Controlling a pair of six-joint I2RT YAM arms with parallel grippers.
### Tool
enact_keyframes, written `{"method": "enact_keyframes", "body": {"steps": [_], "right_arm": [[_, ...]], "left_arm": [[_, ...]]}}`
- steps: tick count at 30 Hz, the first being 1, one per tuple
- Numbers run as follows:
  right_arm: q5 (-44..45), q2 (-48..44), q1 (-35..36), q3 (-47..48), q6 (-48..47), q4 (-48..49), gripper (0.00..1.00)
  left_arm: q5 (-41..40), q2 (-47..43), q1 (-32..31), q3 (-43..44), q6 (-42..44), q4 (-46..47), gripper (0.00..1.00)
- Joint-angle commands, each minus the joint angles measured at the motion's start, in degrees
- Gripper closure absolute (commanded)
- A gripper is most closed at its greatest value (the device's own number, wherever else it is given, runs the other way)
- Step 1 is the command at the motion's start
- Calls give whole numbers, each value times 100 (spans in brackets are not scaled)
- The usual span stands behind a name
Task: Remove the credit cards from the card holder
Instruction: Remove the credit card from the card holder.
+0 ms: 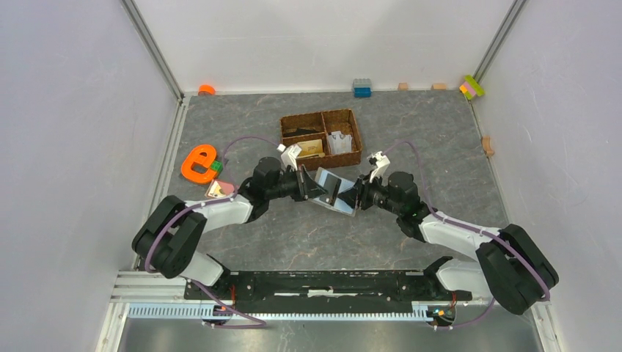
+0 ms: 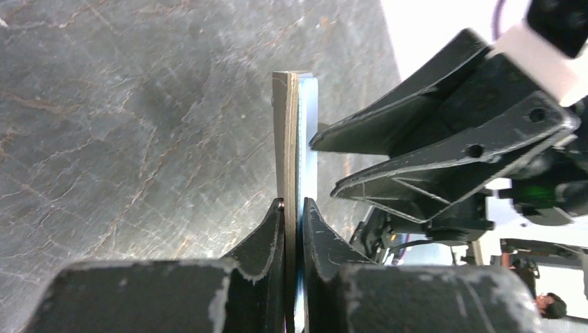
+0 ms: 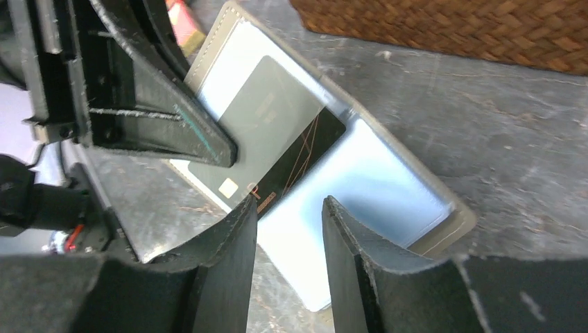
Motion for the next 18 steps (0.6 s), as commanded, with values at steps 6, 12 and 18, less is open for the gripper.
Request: {"method": "enact_keyframes", "body": {"steps": [6, 12, 18], "right_arm": [[-1274, 186, -263, -327, 980, 1746, 55], [-1692, 354, -536, -521, 1469, 2459, 56], [-2041, 475, -703, -720, 1985, 3306, 56]], "left_arm": [[641, -188, 127, -424, -1043, 2308, 98], [1097, 91, 119, -383, -1435, 2999, 98], [1323, 345, 112, -313, -1669, 3317, 98]]}}
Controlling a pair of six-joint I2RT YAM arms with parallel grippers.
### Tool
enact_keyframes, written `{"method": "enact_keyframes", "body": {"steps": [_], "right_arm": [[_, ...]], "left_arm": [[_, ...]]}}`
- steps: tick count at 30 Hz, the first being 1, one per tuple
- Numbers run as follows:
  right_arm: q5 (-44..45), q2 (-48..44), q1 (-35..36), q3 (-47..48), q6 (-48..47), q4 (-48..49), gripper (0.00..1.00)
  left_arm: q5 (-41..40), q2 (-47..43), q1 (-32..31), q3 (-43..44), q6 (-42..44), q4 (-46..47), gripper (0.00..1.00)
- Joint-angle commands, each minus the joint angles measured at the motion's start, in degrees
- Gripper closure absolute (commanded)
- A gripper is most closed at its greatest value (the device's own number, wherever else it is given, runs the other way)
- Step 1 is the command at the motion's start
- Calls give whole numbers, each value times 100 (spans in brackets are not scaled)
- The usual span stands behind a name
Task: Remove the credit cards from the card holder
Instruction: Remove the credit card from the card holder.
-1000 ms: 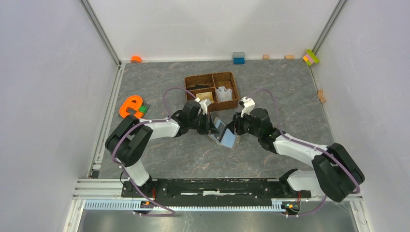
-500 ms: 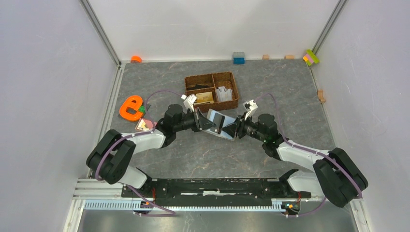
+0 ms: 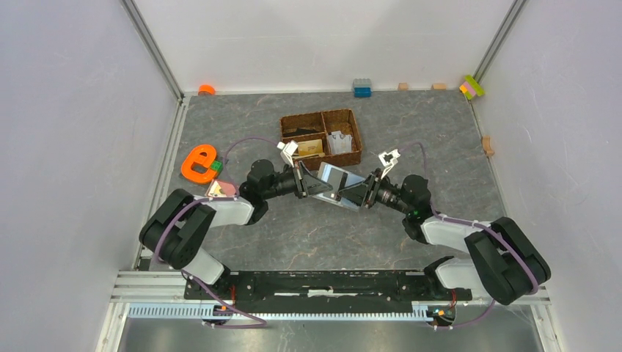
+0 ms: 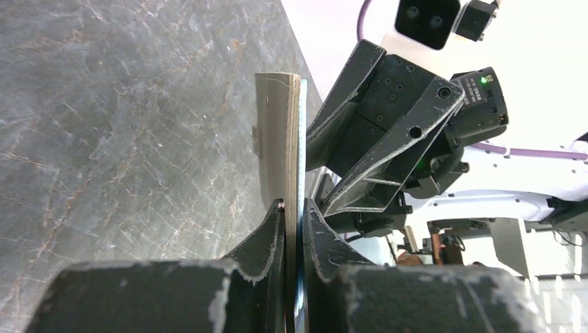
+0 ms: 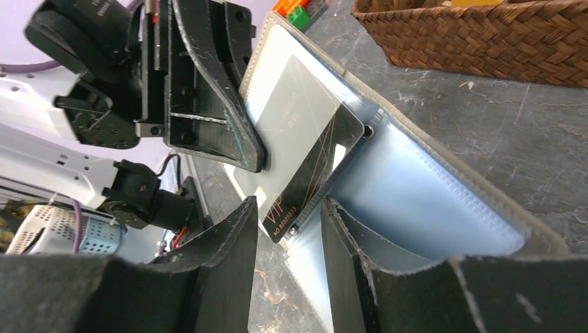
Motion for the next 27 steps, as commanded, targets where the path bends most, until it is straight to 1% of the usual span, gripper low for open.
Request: {"method": "enact_keyframes", "body": {"steps": [1, 4, 8, 11, 12, 15, 17, 18, 21, 27], "right_arm": [[-476, 122, -98, -171, 552, 1140, 57], [-583, 181, -130, -241, 764, 1533, 59], [-711, 350, -136, -236, 940, 1795, 62], [-798, 564, -158, -278, 1209, 2193, 67], [-822, 620, -182, -300, 1313, 2342, 70], [-857, 731, -289, -399, 1539, 2727, 89], [-867, 768, -376, -470, 1648, 2886, 98], [-859, 768, -411, -489, 1672, 2910, 100], [-840, 722, -500, -551, 1683, 2887, 100], [-823, 743, -567, -552, 1626, 2725, 100]], "left_arm": [[572, 145, -43, 150, -477, 967, 98], [621, 246, -47, 173, -547, 1066, 98], [755, 321, -122, 248, -558, 1125, 98], [781, 335, -161, 265, -569, 1175, 98], [781, 326, -162, 270, -568, 1175, 98], [763, 297, -164, 248, -543, 1166, 97], [724, 256, -153, 231, -505, 1136, 93], [682, 208, -137, 197, -484, 1110, 89], [551, 19, -51, 74, -380, 1042, 84], [228, -457, 62, -160, -86, 803, 78]]}}
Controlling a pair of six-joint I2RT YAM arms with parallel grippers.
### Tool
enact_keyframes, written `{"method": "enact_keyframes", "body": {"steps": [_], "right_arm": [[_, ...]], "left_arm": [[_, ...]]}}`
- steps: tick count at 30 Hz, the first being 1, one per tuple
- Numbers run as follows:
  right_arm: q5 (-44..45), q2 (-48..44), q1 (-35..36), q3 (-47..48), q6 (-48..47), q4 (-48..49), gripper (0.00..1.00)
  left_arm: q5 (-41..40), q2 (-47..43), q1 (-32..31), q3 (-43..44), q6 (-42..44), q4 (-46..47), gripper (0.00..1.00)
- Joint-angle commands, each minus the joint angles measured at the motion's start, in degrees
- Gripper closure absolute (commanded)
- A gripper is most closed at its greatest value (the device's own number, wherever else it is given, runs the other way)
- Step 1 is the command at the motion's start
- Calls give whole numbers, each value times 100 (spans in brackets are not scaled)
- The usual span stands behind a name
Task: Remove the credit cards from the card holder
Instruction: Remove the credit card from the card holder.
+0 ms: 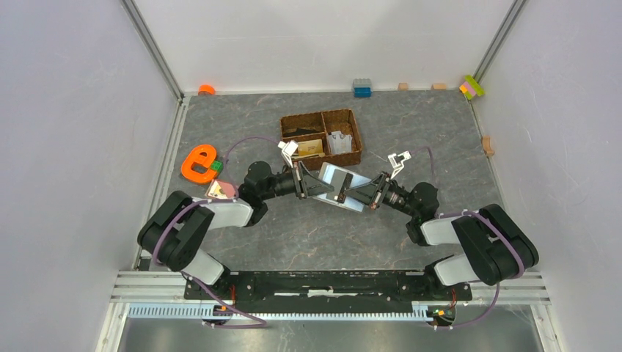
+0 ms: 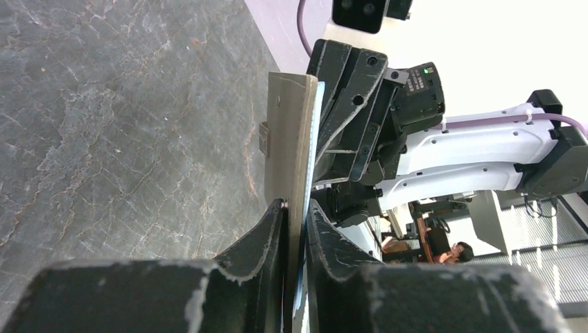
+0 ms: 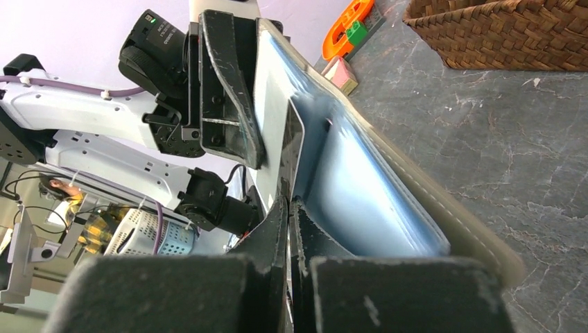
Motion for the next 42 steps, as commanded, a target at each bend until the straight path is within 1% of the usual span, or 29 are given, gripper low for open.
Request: {"method": "enact_keyframes", "body": {"steps": [1, 4, 10, 12, 17, 18, 19, 21, 23, 25, 26, 28, 32, 34, 36, 38, 42], "right_arm": [[-73, 12, -55, -9, -30, 296, 100], [-129, 81, -58, 17, 22, 390, 100], [-175, 107, -55, 26, 72, 490, 100], [-183, 107, -45, 27, 75, 530, 100], [-193, 139, -32, 12, 126, 712, 100], [-201, 140, -31, 7, 133, 738, 100], [-205, 141, -28, 9, 140, 757, 98], [-215, 154, -22, 3, 156, 784, 87], [-218, 158, -23, -21, 170, 838, 72], [-209, 158, -22, -25, 177, 842, 63], [-212, 165, -25, -28, 181, 842, 60], [-214, 175, -23, -30, 179, 850, 58], [-218, 197, -7, -26, 198, 903, 56], [-234, 213, -1, -33, 219, 952, 56], [-236, 241, -1, -24, 236, 969, 58], [-236, 265, 6, -27, 254, 990, 65], [-245, 344, 6, -35, 342, 1095, 85]], "left_arm": [[-216, -579, 80, -115, 335, 71, 77], [-261, -650, 80, -102, 458, -143, 76], [-262, -597, 83, -91, 447, -132, 79], [-252, -575, 82, -62, 457, -165, 82], [-150, -414, 80, 3, 393, -113, 97], [-118, -397, 74, 3, 362, -58, 98], [-95, -382, 65, -11, 325, 29, 98], [-77, -369, 52, -26, 282, 122, 98], [-52, -369, 40, -24, 257, 167, 98], [-20, -355, 23, -31, 203, 258, 98], [-1, -337, 11, -32, 167, 321, 98], [62, -298, -33, -12, 107, 441, 98], [213, -128, -163, 116, 9, 595, 98], [231, -82, -177, 118, -62, 697, 98], [239, -84, -175, 111, -72, 710, 98], [231, -103, -175, 107, -70, 702, 98], [212, -134, -175, 108, -16, 633, 98]]}}
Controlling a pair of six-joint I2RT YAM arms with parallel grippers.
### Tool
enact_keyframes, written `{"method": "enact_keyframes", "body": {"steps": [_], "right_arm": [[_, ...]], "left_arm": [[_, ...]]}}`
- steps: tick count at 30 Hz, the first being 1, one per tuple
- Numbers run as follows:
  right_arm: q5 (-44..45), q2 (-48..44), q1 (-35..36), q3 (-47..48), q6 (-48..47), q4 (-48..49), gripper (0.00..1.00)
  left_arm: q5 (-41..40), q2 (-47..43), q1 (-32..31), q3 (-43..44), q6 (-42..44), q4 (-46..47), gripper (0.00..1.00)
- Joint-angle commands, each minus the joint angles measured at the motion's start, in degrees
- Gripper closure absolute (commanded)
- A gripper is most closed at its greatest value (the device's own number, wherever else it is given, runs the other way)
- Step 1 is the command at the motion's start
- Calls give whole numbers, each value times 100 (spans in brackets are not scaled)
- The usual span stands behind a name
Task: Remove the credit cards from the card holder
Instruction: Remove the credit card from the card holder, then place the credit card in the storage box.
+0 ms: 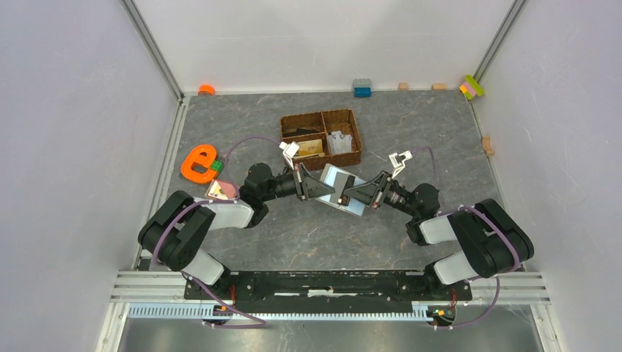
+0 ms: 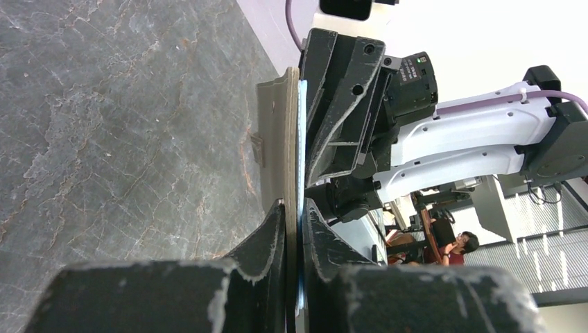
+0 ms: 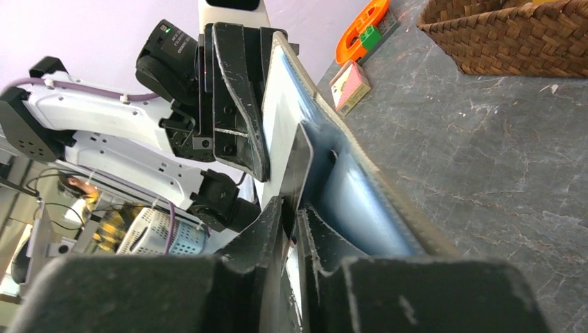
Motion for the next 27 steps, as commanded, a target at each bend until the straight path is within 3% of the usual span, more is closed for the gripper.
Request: {"method": "enact_keyframes", "body": {"steps": [1, 5, 16, 18, 22, 27], "right_arm": [[-57, 94, 28, -34, 50, 473, 89], [-35, 93, 19, -15, 5, 340, 100], [18, 78, -3, 55, -256, -182, 100], [18, 61, 2, 72, -291, -248, 100], [-5, -105, -3, 229, -587, -762, 100], [812, -891, 22, 884, -2417, -3570, 100]], "left_arm": [[190, -95, -55, 206, -76, 362, 98], [66, -183, 74, 94, -57, 332, 98], [-447, -744, 450, -355, 22, 176, 98], [-749, -1040, 498, -405, 278, -380, 98], [-2116, -1943, 504, -252, 1228, -2758, 98], [-3244, -2792, 506, -352, 1507, -3623, 98]]}}
